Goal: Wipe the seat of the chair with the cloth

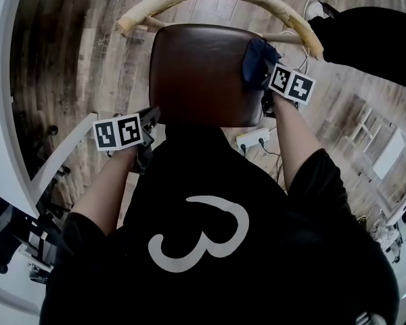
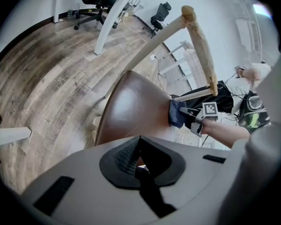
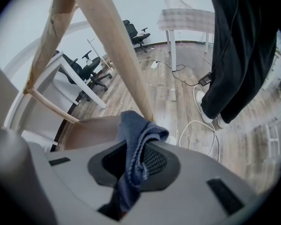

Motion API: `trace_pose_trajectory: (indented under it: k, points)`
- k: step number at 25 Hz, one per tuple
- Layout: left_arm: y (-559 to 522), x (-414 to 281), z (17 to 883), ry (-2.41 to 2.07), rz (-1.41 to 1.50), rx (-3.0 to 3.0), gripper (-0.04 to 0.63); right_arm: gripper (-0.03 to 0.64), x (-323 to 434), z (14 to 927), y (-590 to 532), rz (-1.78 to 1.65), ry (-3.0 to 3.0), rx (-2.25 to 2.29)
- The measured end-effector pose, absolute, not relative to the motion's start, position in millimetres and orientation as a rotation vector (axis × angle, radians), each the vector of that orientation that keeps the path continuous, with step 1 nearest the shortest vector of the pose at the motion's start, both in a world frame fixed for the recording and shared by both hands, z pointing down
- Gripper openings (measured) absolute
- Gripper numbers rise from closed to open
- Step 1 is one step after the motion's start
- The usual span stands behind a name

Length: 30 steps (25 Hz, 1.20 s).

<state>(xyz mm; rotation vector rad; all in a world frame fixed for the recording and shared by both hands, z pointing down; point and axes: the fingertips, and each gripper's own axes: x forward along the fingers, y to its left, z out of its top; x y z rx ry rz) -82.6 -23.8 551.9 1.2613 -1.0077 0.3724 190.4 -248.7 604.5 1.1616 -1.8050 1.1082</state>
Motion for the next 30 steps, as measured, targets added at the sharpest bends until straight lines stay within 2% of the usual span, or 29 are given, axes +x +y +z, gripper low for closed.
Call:
trace_pose_trajectory:
  k: [7, 14, 21, 30]
  points:
    - [-14.1, -110.0, 551.0, -1.017, 0.368, 1.287, 0.012, 0.055, 149.5, 559.8, -231.2, 1.144, -1.906, 1.195]
    - [6.8, -129.3, 555.6, -0.972, 0.425, 1.333, 0.012, 0.055, 73.7, 532.0, -190.2, 1.246, -1.987, 1.112]
    - [32.9, -158.1, 566.7, -0.995, 0.386, 1.292, 0.012, 0.055, -13.9, 524.5, -149.8, 1.367, -2.042, 0.987]
    - [74.1, -183.0, 582.2, -1.004, 0.378, 1.236, 0.012, 0.055, -104.6, 544.8, -108.5, 1.343, -2.076, 0.783]
